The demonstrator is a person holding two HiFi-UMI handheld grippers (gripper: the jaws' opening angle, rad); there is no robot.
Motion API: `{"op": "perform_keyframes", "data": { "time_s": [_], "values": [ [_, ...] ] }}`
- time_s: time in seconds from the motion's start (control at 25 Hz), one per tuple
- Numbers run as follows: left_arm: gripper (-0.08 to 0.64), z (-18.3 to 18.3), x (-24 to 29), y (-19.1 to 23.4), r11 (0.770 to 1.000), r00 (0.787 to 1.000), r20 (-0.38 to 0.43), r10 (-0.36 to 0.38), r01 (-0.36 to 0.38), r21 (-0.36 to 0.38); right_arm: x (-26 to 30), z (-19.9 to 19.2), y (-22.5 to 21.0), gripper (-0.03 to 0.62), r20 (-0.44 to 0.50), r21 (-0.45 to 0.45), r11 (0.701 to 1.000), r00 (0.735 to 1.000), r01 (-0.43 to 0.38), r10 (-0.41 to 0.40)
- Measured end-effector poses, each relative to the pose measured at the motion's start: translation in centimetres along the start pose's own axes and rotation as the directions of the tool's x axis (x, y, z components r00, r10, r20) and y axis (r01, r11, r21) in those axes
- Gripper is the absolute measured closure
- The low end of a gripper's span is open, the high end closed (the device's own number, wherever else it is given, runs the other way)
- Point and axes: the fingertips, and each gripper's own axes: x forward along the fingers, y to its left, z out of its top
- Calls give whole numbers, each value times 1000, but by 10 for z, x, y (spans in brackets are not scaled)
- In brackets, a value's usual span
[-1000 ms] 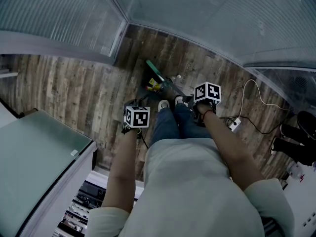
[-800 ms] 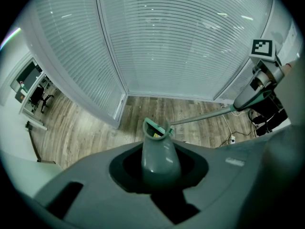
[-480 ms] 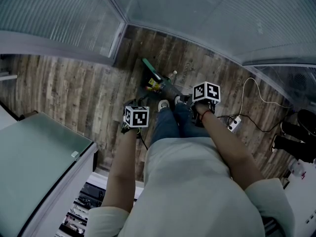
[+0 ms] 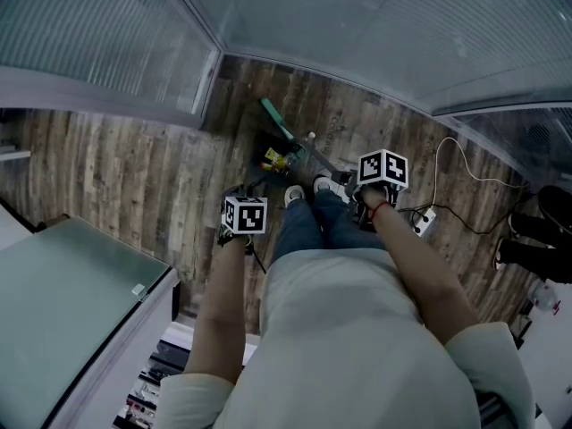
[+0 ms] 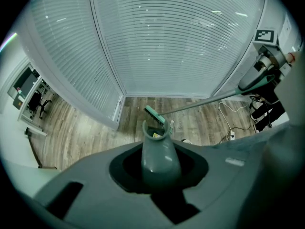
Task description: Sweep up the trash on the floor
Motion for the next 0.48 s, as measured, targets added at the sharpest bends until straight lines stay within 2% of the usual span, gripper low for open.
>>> {"op": "perform_keyframes", "data": {
  "time_s": [0.28, 0.48],
  "values": [
    [468, 1, 2, 0, 1000, 1000, -4, -5, 5, 13, -21, 2, -20, 483, 55, 47, 999, 998, -2, 0],
    [469, -1, 2, -6, 996, 1000, -8, -16, 17, 82, -37, 3, -36, 483, 92, 88, 996, 996, 0, -8]
  ]
}}
